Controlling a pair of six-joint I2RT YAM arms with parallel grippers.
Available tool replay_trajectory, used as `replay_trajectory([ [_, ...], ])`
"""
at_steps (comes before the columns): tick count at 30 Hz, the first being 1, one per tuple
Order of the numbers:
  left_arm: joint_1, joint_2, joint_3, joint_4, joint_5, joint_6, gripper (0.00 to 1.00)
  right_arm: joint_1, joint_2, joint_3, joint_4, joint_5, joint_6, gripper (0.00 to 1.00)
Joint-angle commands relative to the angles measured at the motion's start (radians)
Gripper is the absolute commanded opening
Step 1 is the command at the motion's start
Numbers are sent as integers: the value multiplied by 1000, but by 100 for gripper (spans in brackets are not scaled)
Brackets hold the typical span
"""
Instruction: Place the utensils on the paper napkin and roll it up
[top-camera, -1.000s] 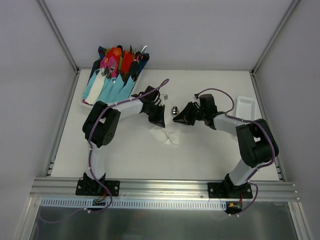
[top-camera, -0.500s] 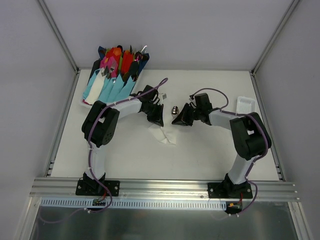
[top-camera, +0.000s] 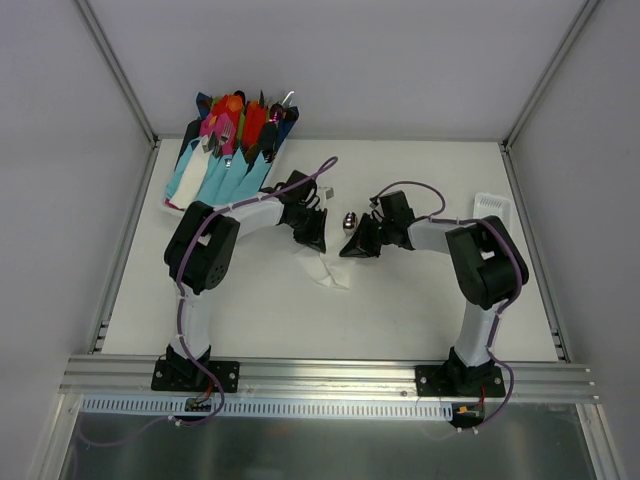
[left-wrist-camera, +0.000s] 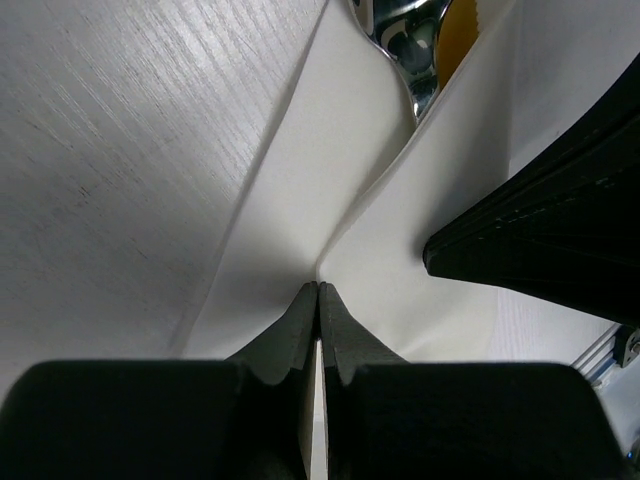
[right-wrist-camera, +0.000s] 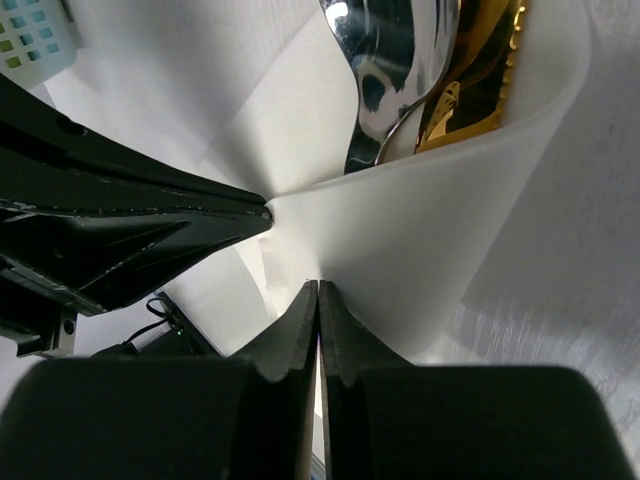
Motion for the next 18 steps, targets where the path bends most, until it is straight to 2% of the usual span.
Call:
replay_trajectory([
  [1,8,-1,31,-5,-26,30,0,14,22,49,-41,30,-28,4],
  [4,11,-12,29,-8,-32,37,3,25,34,53,-76,56,-31,3],
  [8,25,-83,17,-9,-46,56,22,41,45,52,-121,99,-19,2],
  [9,31,-105,9,-11,-52,59,32,43,46,47,-124,106,-13,2],
  [10,34,-129,2,-9,-58,62,36,46,48,43,-130,126,-4,2],
  [15,48,-281,-55,-8,-6,68,38,65,40,-9,-119,186,88,0],
  [18,43,-314,-98,-8,101,28,35,72,14,-57,-61,226,180,0],
])
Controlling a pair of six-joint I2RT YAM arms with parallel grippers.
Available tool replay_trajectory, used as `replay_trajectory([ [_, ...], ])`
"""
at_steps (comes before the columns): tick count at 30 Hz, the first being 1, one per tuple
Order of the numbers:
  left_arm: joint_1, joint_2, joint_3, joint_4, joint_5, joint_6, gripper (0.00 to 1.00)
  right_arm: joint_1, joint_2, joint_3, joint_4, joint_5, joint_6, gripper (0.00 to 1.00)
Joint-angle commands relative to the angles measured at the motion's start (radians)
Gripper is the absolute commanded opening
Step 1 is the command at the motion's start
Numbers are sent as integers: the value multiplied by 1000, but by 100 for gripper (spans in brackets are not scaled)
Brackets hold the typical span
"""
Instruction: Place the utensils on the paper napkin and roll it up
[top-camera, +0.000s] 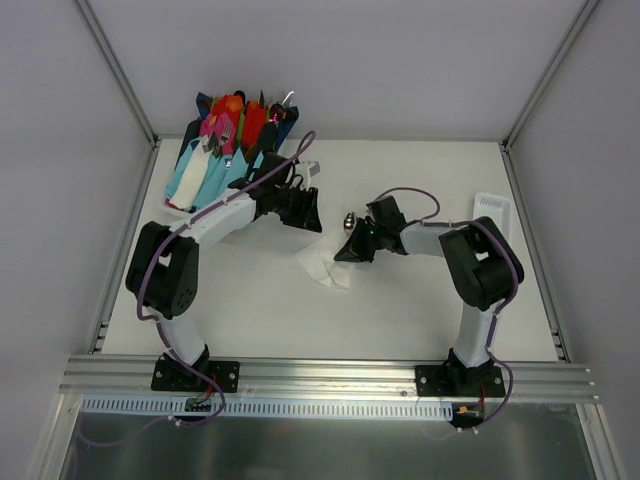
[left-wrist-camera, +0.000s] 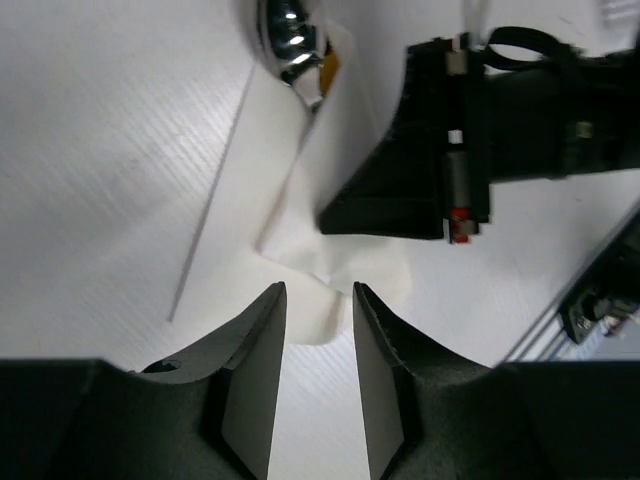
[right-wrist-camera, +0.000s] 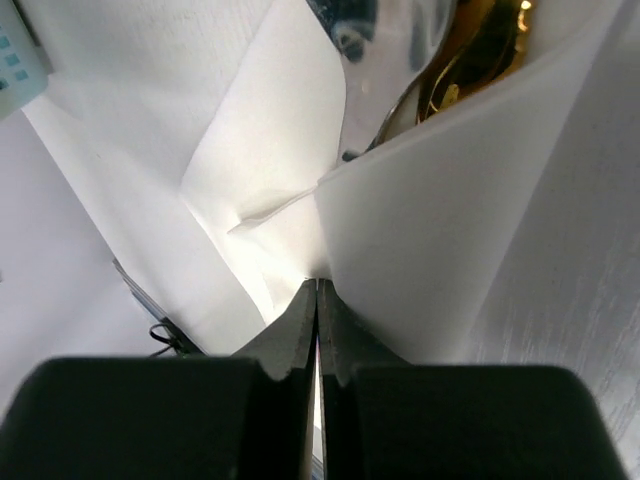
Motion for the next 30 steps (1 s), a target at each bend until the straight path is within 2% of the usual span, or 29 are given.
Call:
replay_trajectory([
  [1,-10,-69,-51,-5,149,-30,33,9,-17,-103,-12,139,113,0],
  [10,-90,-34,-123,36,167,-43,34,34,-95,-318,167,246,446,0],
  [18,-168,-19,-131,78,140,-32,31,117,-97,-455,279,344,727,0],
  [24,-176,47,-129,87,179,-84,23,138,-48,-458,353,335,784,0],
  [30,-176,102,-120,107,137,-113,20,127,-60,-467,355,334,761,0],
])
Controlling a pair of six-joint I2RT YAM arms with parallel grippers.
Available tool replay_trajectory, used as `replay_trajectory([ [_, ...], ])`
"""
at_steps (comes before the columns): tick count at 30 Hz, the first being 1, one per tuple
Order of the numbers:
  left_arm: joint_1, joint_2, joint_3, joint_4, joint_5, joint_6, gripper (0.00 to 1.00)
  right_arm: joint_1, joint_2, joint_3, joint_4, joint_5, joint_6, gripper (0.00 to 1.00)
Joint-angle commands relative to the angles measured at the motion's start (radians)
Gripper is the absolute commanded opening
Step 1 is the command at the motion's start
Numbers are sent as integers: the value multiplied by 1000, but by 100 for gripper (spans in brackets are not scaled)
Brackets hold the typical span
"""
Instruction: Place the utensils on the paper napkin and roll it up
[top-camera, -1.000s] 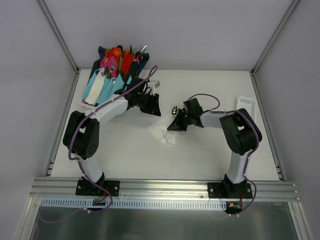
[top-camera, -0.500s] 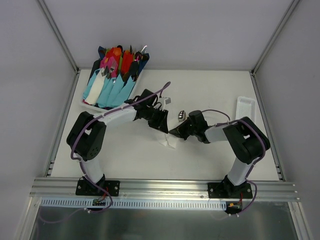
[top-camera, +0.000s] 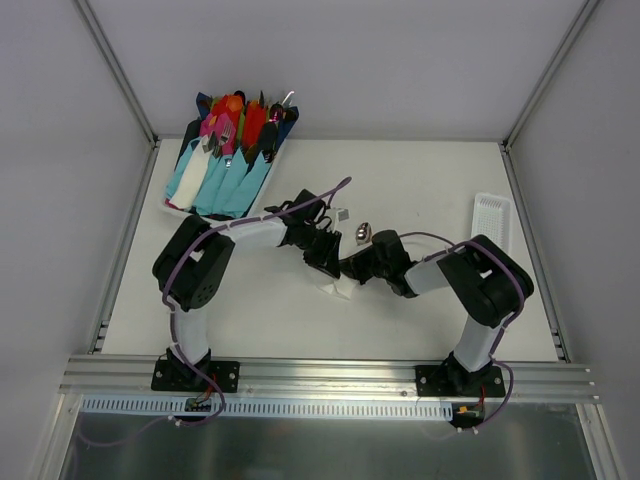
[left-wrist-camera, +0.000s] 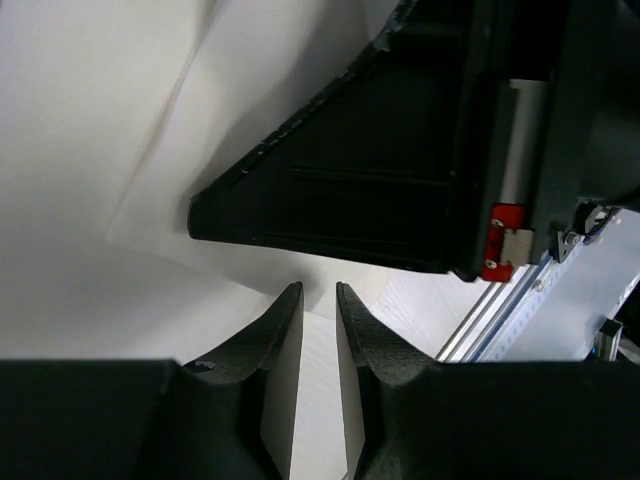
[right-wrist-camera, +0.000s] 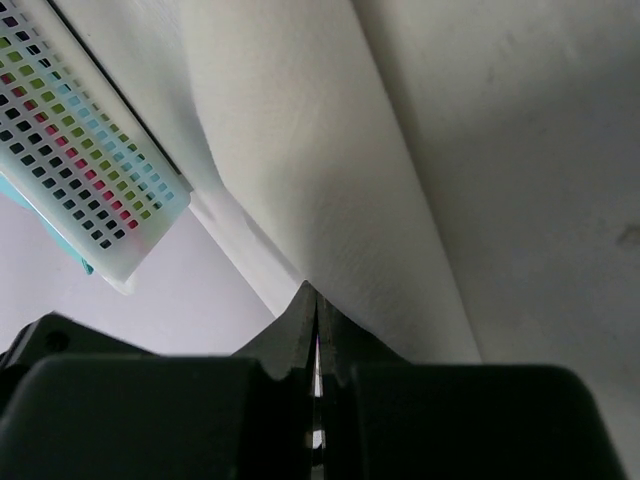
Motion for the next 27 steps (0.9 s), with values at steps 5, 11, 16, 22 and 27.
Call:
replay_trajectory([
  [5,1,60,28,35,-62,-52,19,-10,60,-52,-196,34,-15,0],
  [11,35,129,33,-2,-135,-42,16,-57,17,-32,-198,-5,-102,0],
  [16,57,158,68,-65,-165,9,15,-139,-43,19,-247,-67,-268,3],
  [22,69,186,138,-123,-188,90,14,-226,-36,245,-467,-195,-527,6],
  [27,84,206,215,-177,-179,201,14,-232,39,460,-751,-206,-796,5],
])
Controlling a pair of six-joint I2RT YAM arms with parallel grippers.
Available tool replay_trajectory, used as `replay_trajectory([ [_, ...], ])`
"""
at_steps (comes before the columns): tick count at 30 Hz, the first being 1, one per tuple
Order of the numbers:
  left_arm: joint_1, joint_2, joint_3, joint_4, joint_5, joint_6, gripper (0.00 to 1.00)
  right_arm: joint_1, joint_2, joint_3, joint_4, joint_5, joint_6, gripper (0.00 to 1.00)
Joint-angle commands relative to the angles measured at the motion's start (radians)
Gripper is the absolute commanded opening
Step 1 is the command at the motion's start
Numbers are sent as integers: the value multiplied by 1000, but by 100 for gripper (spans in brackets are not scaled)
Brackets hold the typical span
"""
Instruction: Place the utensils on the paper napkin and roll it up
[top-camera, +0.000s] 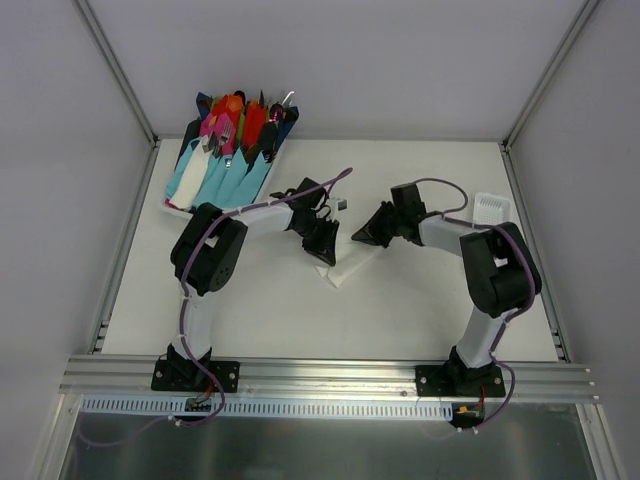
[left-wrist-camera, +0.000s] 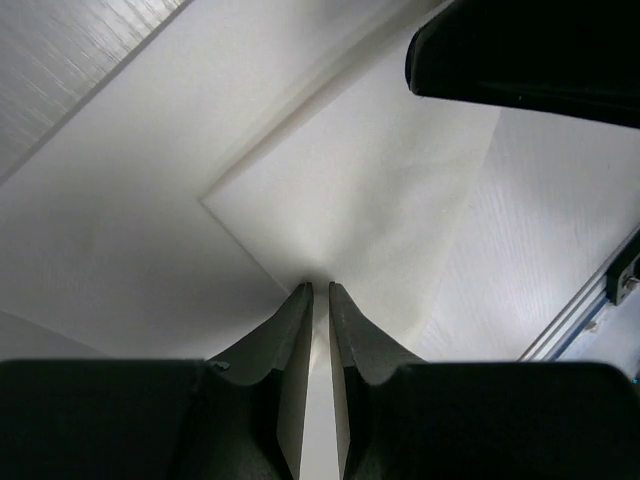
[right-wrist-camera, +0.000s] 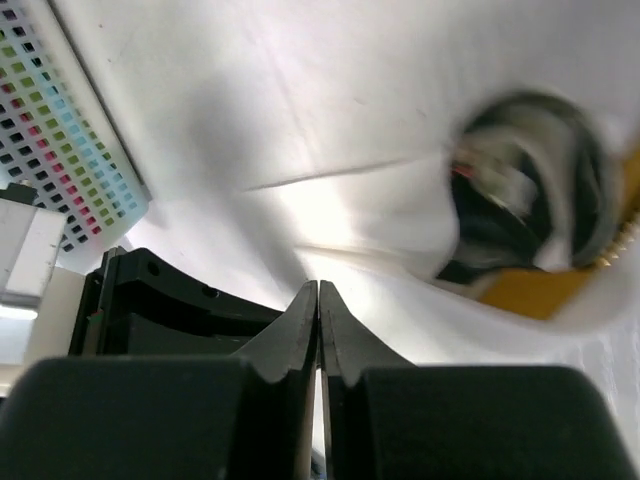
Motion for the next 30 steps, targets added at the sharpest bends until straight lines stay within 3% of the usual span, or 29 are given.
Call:
replay_trajectory([
  [1,25,36,43,-82,-94,139,14,4,49,158,-261,-15,-271,5],
  [9,38,48,69,-126,-73,188,13,-4,193,320,-425,-72,-456,0],
  [20,70,57,82,-143,-71,197,13,-2,179,189,-413,-59,-479,0],
  [30,73,65,78,-145,-47,211,13,-5,17,96,-307,-39,-408,2],
])
